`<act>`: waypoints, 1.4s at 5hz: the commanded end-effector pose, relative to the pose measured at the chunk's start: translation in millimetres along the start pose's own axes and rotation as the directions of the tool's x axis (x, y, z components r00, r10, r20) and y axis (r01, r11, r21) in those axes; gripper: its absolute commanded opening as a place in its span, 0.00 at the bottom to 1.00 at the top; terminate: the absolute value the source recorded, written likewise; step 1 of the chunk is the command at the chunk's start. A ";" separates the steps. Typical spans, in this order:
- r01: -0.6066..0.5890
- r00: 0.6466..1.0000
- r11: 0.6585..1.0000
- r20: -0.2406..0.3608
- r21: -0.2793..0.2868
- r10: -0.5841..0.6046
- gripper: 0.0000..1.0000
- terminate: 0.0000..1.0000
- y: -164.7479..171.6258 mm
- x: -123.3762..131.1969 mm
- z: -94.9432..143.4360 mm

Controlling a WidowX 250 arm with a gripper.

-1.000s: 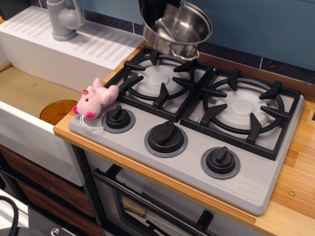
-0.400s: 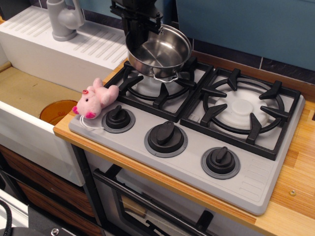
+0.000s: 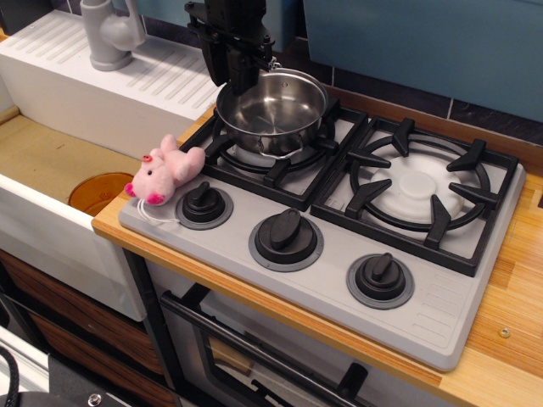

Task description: Put pan on stove and put stuffedpig in pan

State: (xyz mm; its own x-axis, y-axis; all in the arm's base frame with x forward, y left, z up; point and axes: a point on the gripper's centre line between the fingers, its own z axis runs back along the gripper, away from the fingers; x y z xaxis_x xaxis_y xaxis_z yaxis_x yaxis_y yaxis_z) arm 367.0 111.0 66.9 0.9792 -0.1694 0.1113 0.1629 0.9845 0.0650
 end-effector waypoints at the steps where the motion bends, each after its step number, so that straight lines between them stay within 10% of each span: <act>1: 0.001 1.000 0.999 0.019 0.036 -0.002 1.00 0.00 -3.5 17.4 39.9; 7: -0.013 1.000 0.998 0.012 0.057 0.013 1.00 0.00 1.9 -4.8 83.5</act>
State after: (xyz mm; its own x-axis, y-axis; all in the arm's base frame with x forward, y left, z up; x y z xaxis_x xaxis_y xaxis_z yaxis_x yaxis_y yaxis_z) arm 348.4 105.0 121.5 0.9848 -0.1658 0.0520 0.1612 0.9835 0.0817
